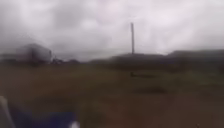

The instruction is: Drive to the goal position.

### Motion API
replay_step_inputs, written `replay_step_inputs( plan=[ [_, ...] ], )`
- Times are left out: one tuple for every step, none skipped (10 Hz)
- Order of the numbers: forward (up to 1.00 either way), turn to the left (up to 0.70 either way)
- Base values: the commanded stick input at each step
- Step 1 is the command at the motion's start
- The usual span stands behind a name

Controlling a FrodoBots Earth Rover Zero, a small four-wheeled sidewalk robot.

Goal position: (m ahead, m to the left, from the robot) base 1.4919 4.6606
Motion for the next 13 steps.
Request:
replay_step_inputs(
  plan=[
    [0.00,0.70],
    [0.00,0.70],
    [0.00,0.70],
    [0.00,0.70],
    [0.00,0.70],
    [0.00,0.66],
    [0.00,0.00],
    [0.00,0.00],
    [0.00,0.00],
    [0.00,0.41],
    [0.00,0.70],
    [0.00,0.70],
    [0.00,0.70]
  ],
)
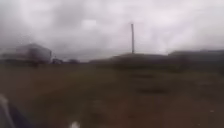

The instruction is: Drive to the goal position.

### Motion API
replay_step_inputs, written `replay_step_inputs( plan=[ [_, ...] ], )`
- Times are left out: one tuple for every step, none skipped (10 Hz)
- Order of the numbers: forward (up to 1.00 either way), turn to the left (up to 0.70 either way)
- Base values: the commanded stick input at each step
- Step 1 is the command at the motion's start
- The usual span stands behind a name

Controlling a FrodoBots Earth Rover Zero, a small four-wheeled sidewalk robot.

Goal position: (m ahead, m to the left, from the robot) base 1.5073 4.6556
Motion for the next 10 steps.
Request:
replay_step_inputs(
  plan=[
    [0.00,0.70],
    [0.00,0.70],
    [0.00,0.70],
    [0.00,0.70],
    [0.00,0.70],
    [0.00,0.70],
    [0.00,0.70],
    [0.20,0.50],
    [0.70,0.00],
    [0.70,0.00]
  ],
)
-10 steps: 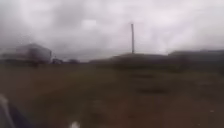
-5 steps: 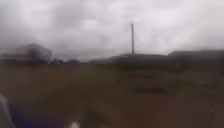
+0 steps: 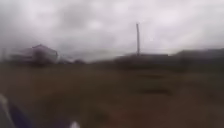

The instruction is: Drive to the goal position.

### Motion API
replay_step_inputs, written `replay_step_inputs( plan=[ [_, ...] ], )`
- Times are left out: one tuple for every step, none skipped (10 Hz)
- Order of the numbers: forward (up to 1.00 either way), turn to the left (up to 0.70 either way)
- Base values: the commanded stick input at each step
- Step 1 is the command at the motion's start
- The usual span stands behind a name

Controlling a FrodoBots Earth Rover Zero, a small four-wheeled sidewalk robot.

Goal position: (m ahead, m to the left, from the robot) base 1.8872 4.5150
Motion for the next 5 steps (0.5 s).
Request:
replay_step_inputs(
  plan=[
    [0.70,0.00],
    [0.70,0.00],
    [0.70,0.00],
    [0.70,0.00],
    [0.70,0.00]
  ],
)
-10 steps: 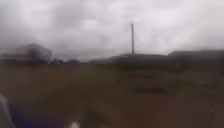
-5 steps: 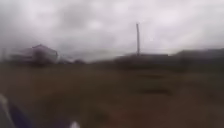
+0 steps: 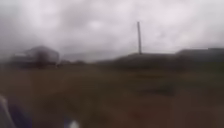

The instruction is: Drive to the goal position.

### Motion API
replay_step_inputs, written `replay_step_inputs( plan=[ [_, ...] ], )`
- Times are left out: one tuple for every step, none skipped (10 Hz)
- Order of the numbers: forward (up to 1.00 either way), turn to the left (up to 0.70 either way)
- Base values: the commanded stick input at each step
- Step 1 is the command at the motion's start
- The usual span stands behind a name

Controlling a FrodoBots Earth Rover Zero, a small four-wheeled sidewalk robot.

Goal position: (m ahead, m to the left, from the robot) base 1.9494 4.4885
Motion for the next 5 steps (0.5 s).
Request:
replay_step_inputs(
  plan=[
    [0.70,0.00],
    [0.70,0.00],
    [0.70,0.00],
    [0.70,0.00],
    [0.70,0.08]
  ],
)
